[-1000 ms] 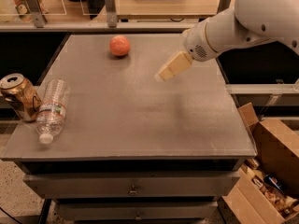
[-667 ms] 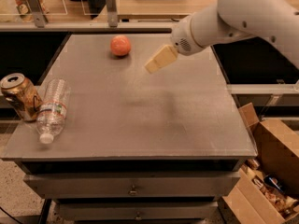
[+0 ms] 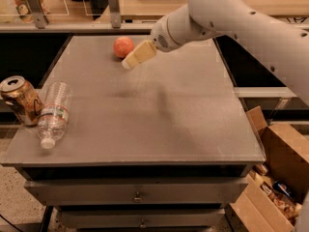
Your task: Pick apple
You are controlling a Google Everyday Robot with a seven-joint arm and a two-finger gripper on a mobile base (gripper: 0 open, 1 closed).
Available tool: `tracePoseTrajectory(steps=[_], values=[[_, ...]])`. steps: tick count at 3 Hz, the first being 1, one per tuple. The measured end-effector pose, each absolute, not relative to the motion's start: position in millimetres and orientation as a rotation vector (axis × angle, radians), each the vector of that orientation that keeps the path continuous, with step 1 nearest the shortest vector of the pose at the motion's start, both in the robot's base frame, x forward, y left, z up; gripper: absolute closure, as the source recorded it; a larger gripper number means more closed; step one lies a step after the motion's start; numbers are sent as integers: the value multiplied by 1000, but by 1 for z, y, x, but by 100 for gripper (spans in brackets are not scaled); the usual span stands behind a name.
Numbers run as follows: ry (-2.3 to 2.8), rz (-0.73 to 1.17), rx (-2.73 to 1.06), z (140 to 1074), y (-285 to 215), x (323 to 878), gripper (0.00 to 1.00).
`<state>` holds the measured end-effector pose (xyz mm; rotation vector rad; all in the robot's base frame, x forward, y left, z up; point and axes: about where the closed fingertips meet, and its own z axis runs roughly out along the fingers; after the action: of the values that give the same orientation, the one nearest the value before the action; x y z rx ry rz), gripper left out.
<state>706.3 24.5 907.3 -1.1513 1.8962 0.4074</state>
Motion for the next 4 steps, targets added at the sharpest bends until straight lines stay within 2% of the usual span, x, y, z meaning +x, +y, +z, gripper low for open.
tracePoseTrajectory(steps=[2,4], values=[[1865,522,-1095,885,72,746,0],[1878,478,-1080,860,100,773,0]])
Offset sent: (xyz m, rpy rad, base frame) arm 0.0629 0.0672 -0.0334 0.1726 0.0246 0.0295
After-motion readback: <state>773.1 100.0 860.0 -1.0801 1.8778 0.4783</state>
